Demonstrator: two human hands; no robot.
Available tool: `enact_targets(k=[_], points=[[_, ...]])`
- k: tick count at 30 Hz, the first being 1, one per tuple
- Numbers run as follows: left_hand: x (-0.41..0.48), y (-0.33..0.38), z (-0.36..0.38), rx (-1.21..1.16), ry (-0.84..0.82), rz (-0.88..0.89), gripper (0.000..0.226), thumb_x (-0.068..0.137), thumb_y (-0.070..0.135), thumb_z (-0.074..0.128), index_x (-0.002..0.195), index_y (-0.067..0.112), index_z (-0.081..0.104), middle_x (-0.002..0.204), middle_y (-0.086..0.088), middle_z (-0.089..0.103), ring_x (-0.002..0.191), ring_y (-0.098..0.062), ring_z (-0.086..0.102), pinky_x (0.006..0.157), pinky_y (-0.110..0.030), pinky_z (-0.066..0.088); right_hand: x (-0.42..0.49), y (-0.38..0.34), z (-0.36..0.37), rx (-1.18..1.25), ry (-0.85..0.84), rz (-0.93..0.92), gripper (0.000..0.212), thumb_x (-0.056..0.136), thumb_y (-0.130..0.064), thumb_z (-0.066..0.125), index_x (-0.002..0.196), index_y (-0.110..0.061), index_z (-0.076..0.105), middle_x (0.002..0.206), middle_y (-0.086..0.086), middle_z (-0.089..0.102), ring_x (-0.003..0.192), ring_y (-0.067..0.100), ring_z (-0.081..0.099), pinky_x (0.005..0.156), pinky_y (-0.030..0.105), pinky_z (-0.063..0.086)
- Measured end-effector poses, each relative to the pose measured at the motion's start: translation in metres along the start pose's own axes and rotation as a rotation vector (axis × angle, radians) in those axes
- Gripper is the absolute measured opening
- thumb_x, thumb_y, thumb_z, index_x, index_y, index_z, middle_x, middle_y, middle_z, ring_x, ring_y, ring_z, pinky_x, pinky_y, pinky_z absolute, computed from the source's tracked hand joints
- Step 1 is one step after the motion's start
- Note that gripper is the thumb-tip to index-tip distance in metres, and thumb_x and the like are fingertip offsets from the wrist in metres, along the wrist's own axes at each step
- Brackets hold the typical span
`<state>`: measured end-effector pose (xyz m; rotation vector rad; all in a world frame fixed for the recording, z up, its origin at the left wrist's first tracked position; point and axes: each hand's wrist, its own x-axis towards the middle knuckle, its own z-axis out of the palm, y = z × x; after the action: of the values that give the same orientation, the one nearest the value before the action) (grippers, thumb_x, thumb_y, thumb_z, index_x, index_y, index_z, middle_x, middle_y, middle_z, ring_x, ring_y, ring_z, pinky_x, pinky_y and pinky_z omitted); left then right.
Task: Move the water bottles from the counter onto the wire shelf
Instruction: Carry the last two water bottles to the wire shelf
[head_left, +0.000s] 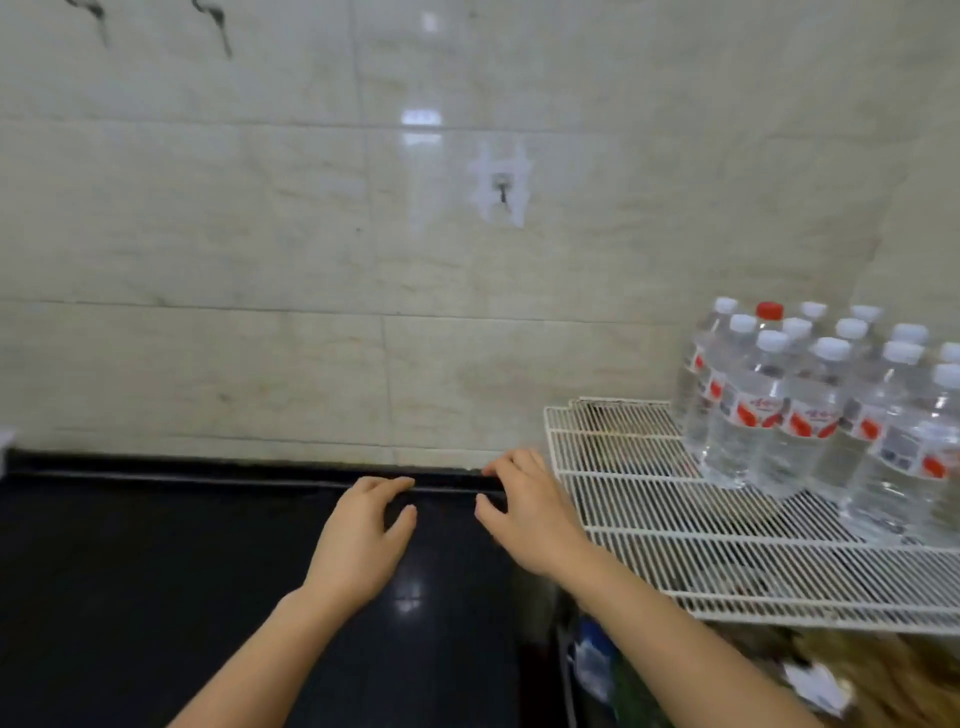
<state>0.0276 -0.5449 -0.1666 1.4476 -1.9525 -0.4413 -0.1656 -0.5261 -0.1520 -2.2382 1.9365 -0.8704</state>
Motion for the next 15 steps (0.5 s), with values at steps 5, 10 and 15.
enact_targets(k=[5,10,15], points=[[-0.073,-0.125,-0.077,0.109,0.015,-0.274,0.043,0.094,0.032,0.051,0.135,0.023,0.05,0.133,0.002,0.05,0.123,-0.015,0.047,0.099,-0.028,0.042,0.003,-0.111,0.108,0.045,-0.267,-0.118,0.044,0.095,-0.036,0.05,0.134,-0.015,0.048,0.128,-0.001,0.047,0.121,0.017,0.04,0.102,0.031,0.038],[-0.129,-0.219,-0.164,0.201,0.122,-0.503,0.042,0.092,0.031,0.052,0.133,0.02,0.052,0.13,-0.002,0.052,0.123,-0.02,0.049,0.098,-0.03,0.041,0.014,-0.224,0.188,0.077,-0.446,-0.28,0.046,0.095,-0.036,0.051,0.135,-0.014,0.047,0.13,0.0,0.047,0.121,0.018,0.042,0.101,0.033,0.041],[-0.171,-0.291,-0.226,0.234,0.202,-0.715,0.043,0.093,0.031,0.05,0.135,0.02,0.05,0.133,-0.006,0.05,0.122,-0.023,0.049,0.1,-0.032,0.041,0.031,-0.323,0.25,0.082,-0.564,-0.439,0.047,0.095,-0.036,0.051,0.136,-0.014,0.045,0.132,0.001,0.046,0.123,0.019,0.041,0.102,0.035,0.041]])
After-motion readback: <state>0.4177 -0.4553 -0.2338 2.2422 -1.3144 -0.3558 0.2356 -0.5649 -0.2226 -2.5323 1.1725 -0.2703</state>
